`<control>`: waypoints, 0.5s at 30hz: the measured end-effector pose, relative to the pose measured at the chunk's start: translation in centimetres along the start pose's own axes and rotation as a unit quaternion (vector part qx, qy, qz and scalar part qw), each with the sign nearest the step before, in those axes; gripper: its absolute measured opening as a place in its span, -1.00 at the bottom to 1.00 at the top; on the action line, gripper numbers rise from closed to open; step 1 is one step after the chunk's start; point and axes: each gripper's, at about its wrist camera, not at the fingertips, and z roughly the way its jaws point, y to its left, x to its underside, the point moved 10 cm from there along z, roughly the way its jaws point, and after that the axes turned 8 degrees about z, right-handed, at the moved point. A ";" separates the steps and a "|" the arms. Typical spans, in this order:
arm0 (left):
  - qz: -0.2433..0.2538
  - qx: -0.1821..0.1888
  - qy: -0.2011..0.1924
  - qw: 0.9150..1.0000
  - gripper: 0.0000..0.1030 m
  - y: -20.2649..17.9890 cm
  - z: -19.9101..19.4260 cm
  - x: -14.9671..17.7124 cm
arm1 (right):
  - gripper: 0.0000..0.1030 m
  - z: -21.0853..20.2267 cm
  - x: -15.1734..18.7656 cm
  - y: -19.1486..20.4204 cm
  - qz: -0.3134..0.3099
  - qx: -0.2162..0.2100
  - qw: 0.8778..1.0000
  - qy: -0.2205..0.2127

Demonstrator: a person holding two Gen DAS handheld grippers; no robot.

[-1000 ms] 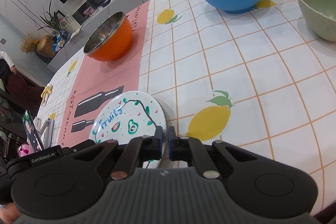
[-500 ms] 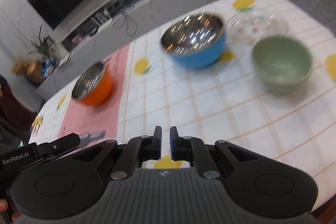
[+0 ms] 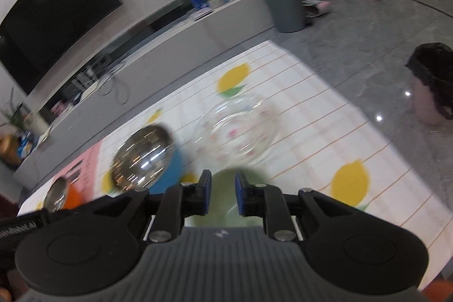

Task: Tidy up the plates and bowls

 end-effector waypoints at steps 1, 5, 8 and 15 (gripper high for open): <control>0.003 -0.002 0.003 1.000 -0.70 -0.4 1.1 -0.2 | -0.52 0.5 -0.8 -0.8 0.005 0.004 1.000 -0.001; 0.009 -0.011 0.019 1.000 -0.67 -1.6 4.7 -1.3 | -0.45 2.6 -3.0 -3.5 0.029 0.010 0.999 0.008; 0.015 -0.029 0.035 0.999 -0.63 -2.1 7.0 -2.4 | -0.41 4.6 -4.2 -4.8 0.044 0.012 0.999 0.020; 0.066 -0.050 0.093 0.992 -0.62 -2.2 11.3 -5.7 | -0.40 9.7 -4.6 -6.5 0.093 0.002 0.994 0.062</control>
